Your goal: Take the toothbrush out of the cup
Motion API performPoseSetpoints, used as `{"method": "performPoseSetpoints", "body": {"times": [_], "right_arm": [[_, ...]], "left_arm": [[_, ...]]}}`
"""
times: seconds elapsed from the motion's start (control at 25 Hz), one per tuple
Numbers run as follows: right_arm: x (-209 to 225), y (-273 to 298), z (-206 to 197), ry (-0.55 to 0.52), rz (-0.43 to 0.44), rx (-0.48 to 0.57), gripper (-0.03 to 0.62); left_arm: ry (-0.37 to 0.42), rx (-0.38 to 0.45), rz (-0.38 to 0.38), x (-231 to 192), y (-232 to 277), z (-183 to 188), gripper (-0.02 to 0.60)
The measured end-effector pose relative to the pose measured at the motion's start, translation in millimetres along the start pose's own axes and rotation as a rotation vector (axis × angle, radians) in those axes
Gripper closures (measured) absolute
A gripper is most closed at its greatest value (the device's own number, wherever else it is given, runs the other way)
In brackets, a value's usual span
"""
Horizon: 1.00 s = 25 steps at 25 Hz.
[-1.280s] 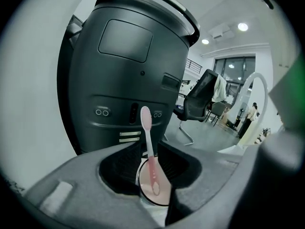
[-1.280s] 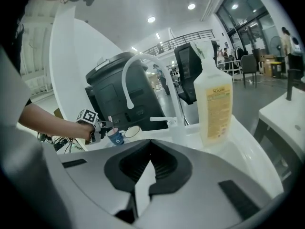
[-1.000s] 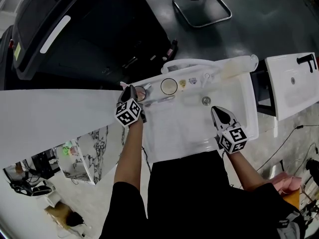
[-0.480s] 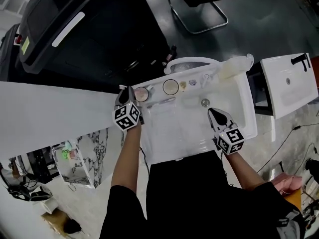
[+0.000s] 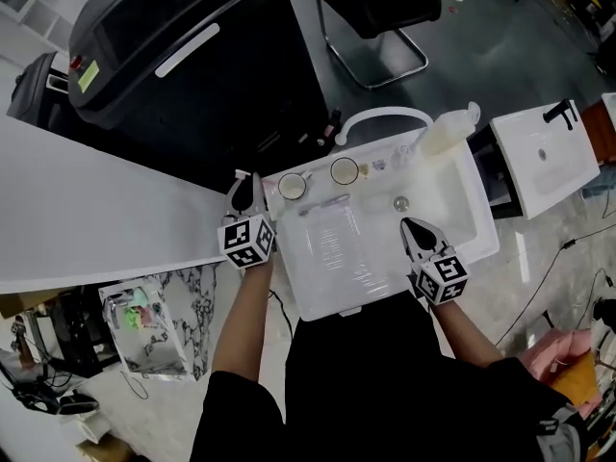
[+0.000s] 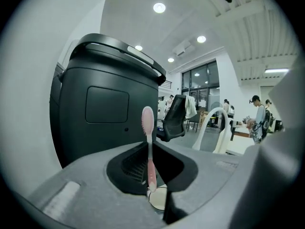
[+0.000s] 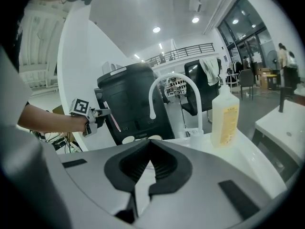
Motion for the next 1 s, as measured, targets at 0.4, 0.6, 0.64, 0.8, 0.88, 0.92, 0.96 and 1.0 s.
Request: {"method": "performPoseSetpoints", "body": {"times": [0.4,0.6,0.64,0.8,0.88,0.92,0.96,1.0], "right_arm": [[-61,-18,-33,0.017,-0.082,0.023,0.594],[-86,-24,-49,0.025,-0.106,0.033,0.594],[-89,-26,-52,0.029,-0.114,0.036,0.594],[-95,-36,-63,0.041,-0.15,0.045,0.594],[-93,-43,-70,0.054,-0.174,0.049,0.594],[-92,-47,-73,0.062,-0.186,0.051,0.595],[-90,-51,-76,0.069,-0.199,0.054,0.594],[-87,-55,-78,0.077,-0.211,0.058,0.594]], "left_arm": [[-0.035,0.02,-0.159,10,-58,-20,0.541],[0.026,-0.017,-0.265,28,-67,-55,0.541],[0.036,-0.026,-0.287,32,-67,-61,0.541],[0.051,-0.054,-0.357,50,-62,-82,0.541],[0.061,-0.07,-0.391,60,-58,-91,0.542],[0.072,-0.081,-0.41,66,-55,-96,0.542],[0.088,-0.091,-0.428,72,-52,-100,0.542],[0.111,-0.1,-0.446,78,-49,-104,0.543]]}}
Point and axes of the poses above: the fingertips, and each gripper's own axes: y forward along the fingers, x to its right, z out of its top, the point moved 5 cm from there along -y, backward along the fingers, and after that the axes turned 13 degrees about y, right-handed, at the moved point
